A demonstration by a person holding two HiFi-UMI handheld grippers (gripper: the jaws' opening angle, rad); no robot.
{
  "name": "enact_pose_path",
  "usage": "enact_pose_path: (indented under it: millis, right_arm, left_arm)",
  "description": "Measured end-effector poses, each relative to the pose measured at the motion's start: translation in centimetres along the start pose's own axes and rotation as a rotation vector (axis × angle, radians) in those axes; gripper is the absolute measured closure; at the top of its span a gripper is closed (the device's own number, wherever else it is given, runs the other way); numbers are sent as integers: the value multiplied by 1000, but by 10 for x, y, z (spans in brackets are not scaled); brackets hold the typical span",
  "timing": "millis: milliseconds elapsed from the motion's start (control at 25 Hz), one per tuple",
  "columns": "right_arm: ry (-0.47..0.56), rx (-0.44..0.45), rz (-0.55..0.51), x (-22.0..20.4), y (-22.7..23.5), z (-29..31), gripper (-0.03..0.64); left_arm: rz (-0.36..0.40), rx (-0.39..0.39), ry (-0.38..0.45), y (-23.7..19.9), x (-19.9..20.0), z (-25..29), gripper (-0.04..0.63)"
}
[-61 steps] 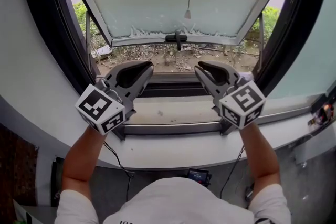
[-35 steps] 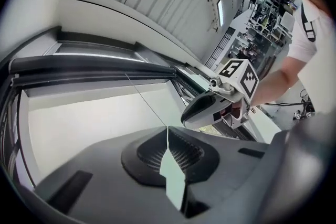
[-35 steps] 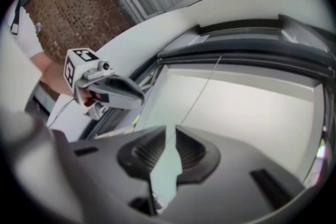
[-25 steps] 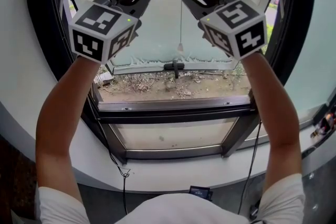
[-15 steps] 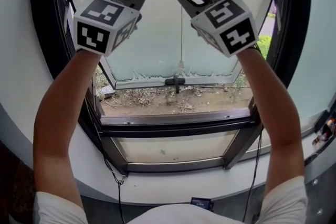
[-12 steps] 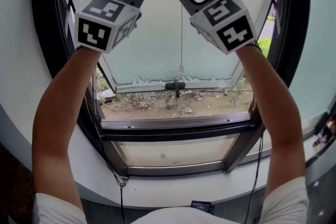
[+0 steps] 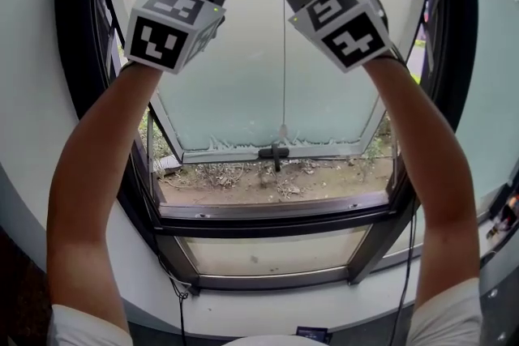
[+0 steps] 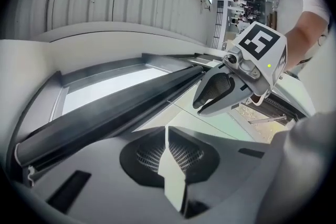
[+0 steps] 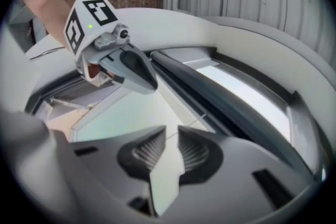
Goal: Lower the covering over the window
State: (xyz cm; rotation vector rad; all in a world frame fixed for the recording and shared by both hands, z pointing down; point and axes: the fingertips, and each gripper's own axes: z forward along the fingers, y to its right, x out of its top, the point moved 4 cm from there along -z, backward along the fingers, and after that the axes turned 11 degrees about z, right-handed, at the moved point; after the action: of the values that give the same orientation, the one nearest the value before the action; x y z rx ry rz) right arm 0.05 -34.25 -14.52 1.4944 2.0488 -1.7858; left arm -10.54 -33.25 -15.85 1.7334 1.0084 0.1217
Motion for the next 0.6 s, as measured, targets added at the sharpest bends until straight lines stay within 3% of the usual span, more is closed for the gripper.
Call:
enact_pose_path:
  millis: [280,600]
  right_arm:
    - [-20,-82,-121,9,22,11,554]
    - [-68,-243,-315,23,59,23,552]
  left_arm:
    - [127,73,-1,-25,15,8,574]
    - [375,65,-69,-35,30,25,529]
